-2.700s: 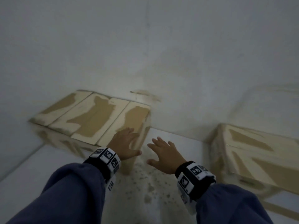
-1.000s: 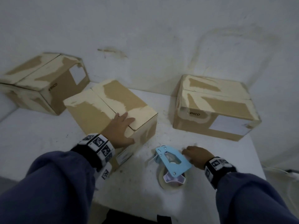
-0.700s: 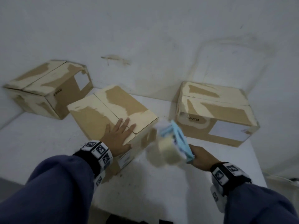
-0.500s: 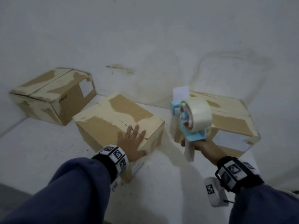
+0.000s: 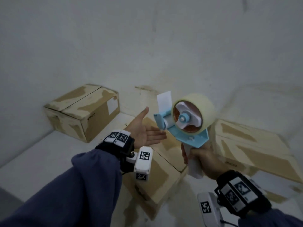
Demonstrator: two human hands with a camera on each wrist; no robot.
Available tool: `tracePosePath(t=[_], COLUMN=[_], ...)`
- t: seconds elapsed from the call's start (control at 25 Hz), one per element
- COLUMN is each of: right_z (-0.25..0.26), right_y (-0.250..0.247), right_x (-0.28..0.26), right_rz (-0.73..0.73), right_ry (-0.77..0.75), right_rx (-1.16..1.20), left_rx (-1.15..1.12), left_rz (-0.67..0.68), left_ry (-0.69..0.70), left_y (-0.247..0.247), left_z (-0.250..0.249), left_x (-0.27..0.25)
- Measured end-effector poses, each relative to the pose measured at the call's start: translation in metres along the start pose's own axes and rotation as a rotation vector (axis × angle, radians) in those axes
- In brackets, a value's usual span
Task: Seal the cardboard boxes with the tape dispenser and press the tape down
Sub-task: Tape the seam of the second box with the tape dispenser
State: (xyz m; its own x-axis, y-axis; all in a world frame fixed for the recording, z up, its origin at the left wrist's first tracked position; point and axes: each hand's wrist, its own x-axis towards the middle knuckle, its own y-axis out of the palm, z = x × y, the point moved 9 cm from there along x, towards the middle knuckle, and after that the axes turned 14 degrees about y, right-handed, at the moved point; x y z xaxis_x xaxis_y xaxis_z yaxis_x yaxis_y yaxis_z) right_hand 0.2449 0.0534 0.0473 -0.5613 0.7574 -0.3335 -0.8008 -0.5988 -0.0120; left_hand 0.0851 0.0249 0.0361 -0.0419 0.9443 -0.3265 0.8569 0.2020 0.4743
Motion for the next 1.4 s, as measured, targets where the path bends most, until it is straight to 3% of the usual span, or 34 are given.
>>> tracePosePath(t=[0.24, 0.52, 0.72, 0.88, 1.0, 1.28, 1.4], right_z=[0.008, 0.018, 0.006, -0.008, -0.005, -0.012, -0.016], right_y=[0.026, 0.065, 0.068, 0.065, 0.068, 0.070, 0.065], right_x=[0.028, 0.064, 0.077, 0.085, 0.090, 0.090, 0.091], right_rz=[-0.066, -0.194, -0.221, -0.232, -0.265, -0.289, -0.313], right_ry=[-0.051, -0.121, -0.030, 0.089, 0.095, 0.113, 0.122], right_rx=[-0.132, -0.324, -0.379, -0.412, -0.411, -0.432, -0.423], left_rx=[-0.016, 0.239, 0.289, 0.552, 0.728, 0.873, 0.846], left_rz=[-0.223, -0.427, -0.563, -0.419, -0.293, -0.153, -0.078], left_ry=[0.116, 0.270, 0.378, 0.343, 0.306, 0.090, -0.086], left_y=[-0.057, -0.119, -0.199, -0.220, -0.217, -0.223, -0.217], left_z=[-0.018, -0.052, -0.092, -0.093, -0.082, -0.060, -0.040], left_x=[0.025, 0.050, 0.058, 0.076, 0.094, 0.115, 0.112])
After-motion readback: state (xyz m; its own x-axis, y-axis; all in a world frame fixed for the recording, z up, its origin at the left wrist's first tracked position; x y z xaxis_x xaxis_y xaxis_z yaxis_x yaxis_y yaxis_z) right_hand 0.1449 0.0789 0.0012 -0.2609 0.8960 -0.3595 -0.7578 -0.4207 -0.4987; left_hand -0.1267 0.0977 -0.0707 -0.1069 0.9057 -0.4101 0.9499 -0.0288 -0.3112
